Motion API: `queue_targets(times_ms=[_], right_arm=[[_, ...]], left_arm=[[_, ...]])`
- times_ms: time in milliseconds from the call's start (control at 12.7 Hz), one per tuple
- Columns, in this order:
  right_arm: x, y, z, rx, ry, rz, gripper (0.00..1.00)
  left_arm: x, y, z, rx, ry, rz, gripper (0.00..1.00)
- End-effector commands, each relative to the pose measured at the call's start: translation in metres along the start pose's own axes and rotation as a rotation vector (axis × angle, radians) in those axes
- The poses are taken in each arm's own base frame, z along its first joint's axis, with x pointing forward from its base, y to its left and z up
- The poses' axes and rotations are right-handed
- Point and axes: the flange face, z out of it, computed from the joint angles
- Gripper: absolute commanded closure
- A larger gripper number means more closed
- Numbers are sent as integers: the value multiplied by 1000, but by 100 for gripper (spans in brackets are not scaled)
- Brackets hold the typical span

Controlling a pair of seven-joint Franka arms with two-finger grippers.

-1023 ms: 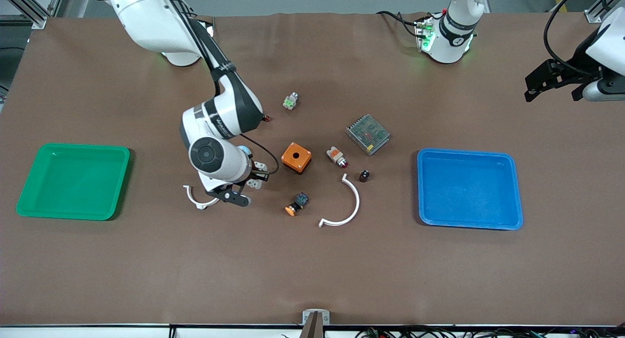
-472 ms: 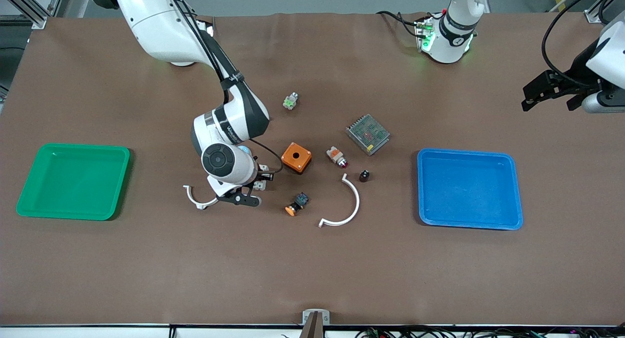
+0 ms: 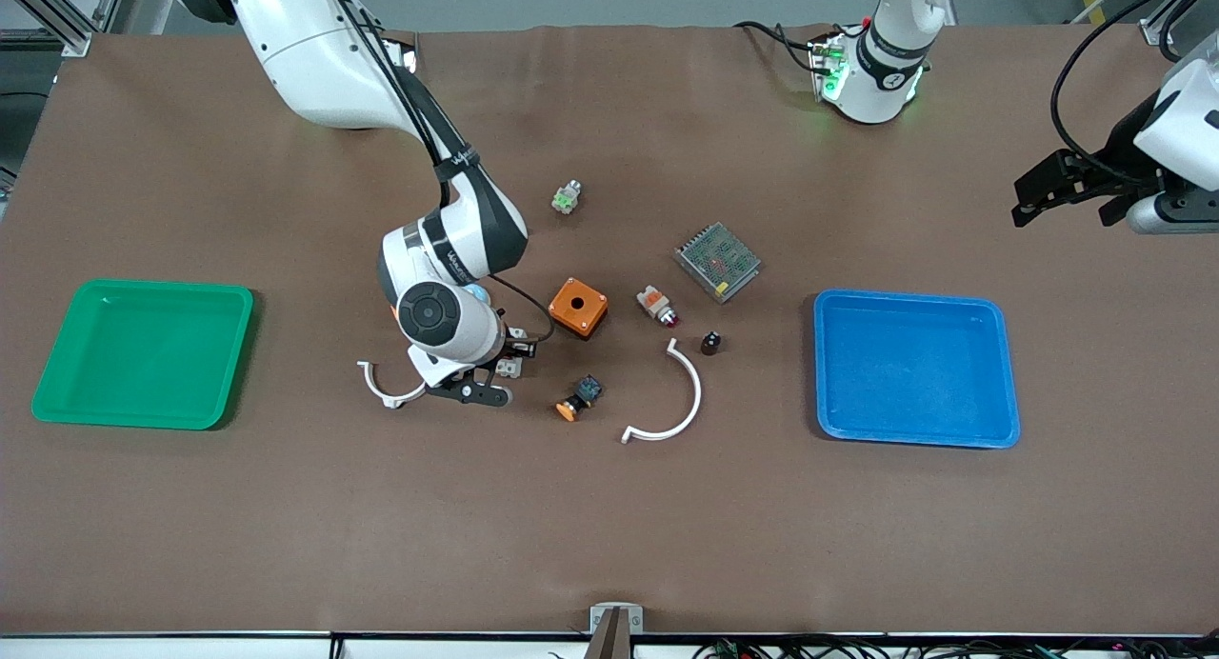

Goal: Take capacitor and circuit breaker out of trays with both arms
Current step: 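Lower the breaker onto the table and open the right gripper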

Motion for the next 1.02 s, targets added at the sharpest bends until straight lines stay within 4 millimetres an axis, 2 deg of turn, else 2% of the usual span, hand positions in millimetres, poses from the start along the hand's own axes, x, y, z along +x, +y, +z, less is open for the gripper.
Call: queue_targets(times_ms=[0, 79, 157, 236, 394, 472, 630, 708, 944], right_arm=[[0, 0, 1, 12, 5, -8, 83], [1, 0, 2, 14, 8, -7, 82], [1, 0, 1, 15, 10, -6, 77], [3, 1, 0, 16, 11, -5, 58], [3, 1, -2, 16, 13, -2, 3], [2, 1, -6, 14, 11, 1, 0], [5, 7, -19, 14, 0, 7, 0], [5, 10, -37, 6, -16, 9, 0], [13, 45, -103, -74, -12, 25, 0]], left_arm=[[-8, -5, -19, -3, 31, -22, 0], [-9, -6, -20, -2, 32, -23, 0], [-10, -5, -18, 3, 20, -20, 0], [-11, -7, -17, 4, 6, -19, 0], [-13, -13, -17, 7, -3, -23, 0], [-13, -14, -18, 9, -7, -23, 0], [-13, -13, -18, 9, -7, -28, 0], [-13, -12, -18, 9, -7, -29, 0], [-13, -8, -15, 9, -10, -22, 0]])
